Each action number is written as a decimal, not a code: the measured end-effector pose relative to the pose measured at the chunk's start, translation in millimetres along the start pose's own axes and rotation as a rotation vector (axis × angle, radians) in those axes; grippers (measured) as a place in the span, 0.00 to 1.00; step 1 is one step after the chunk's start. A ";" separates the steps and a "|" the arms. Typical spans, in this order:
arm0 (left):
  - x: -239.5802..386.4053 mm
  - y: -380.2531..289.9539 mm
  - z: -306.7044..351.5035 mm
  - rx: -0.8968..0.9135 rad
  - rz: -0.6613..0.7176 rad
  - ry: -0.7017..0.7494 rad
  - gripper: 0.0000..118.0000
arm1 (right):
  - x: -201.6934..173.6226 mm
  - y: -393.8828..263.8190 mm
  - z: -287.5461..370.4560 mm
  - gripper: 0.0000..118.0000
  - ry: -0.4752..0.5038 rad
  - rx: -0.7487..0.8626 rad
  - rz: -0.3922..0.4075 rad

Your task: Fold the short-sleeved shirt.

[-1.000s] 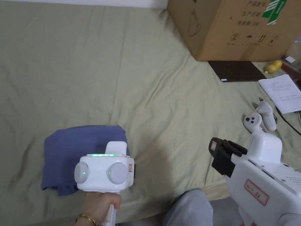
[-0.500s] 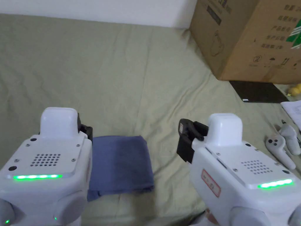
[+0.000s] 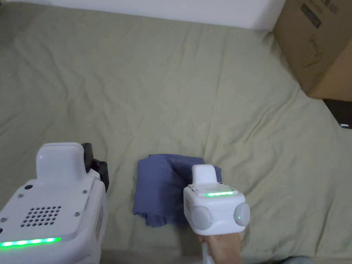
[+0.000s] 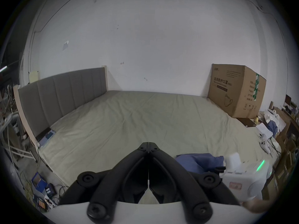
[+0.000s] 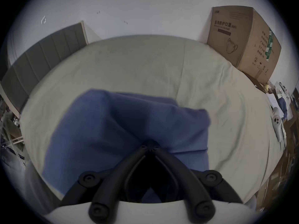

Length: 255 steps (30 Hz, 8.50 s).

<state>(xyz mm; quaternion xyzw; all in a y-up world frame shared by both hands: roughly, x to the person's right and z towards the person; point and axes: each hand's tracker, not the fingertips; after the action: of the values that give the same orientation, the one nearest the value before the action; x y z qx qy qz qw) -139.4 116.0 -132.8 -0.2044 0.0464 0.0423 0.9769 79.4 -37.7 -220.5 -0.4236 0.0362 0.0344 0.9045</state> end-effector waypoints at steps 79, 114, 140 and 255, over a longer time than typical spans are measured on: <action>-317.8 73.5 -198.5 -0.525 -0.111 0.698 0.46 | 75.1 60.6 120.8 0.00 0.194 0.132 -0.279; 39.4 46.4 -28.5 0.176 -0.112 -0.104 0.00 | 151.7 56.4 217.8 0.00 -0.115 0.641 -0.151; 35.5 43.3 -4.3 0.209 -0.046 -0.093 1.00 | 143.1 69.5 232.2 1.00 -0.084 0.625 -0.170; 70.0 -40.5 21.8 -0.084 -0.017 -0.114 1.00 | 102.9 14.6 164.6 0.95 -0.124 -0.268 -0.355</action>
<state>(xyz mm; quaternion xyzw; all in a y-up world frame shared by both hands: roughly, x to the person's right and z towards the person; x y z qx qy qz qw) -64.3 92.3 -104.5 -0.2428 -0.0130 0.0476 0.9688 186.4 101.5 -136.3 -0.5368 -0.0993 -0.0949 0.8324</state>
